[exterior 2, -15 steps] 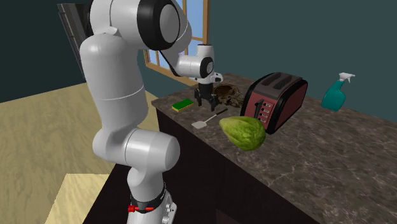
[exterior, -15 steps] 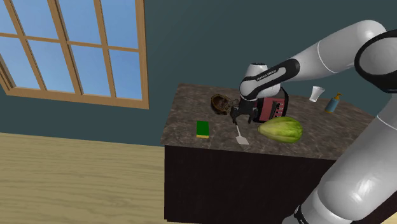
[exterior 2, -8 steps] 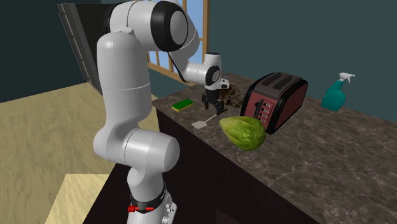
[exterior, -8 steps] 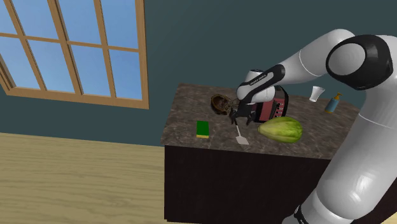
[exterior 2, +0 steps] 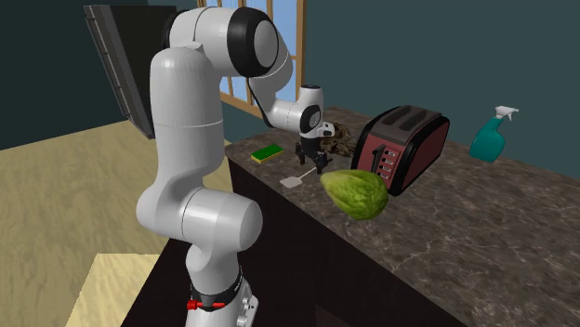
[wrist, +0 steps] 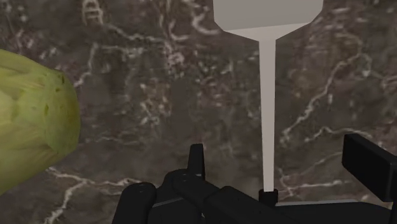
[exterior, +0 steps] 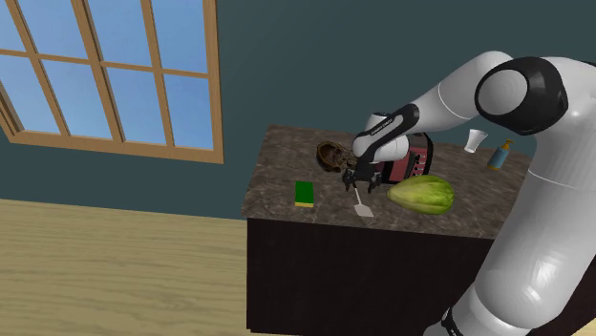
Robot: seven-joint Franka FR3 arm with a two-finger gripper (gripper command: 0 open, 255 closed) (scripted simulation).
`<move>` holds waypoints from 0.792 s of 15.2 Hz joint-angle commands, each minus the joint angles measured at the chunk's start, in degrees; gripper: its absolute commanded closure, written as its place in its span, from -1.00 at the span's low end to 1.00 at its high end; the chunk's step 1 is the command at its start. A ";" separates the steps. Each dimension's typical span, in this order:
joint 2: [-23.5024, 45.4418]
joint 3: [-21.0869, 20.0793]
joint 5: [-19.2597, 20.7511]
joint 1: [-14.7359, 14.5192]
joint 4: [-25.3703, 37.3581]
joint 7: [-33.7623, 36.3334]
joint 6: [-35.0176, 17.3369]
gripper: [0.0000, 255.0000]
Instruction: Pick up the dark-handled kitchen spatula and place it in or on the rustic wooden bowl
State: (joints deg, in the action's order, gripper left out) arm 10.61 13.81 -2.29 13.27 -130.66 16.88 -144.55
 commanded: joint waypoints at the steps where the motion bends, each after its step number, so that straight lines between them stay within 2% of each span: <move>1: 0.07 -0.01 -0.03 0.01 -0.01 -0.02 -0.08 -1.00; 4: 0.06 -0.01 -0.02 0.00 -0.01 -0.01 -0.07 -1.00; 5: 0.06 -0.01 -0.02 0.00 -0.01 -0.01 -0.07 1.00; 12: 0.06 -0.01 -0.02 0.00 -0.01 -0.01 -0.07 1.00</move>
State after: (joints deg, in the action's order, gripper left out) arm 10.67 13.80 -2.31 13.28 -130.67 16.86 -144.62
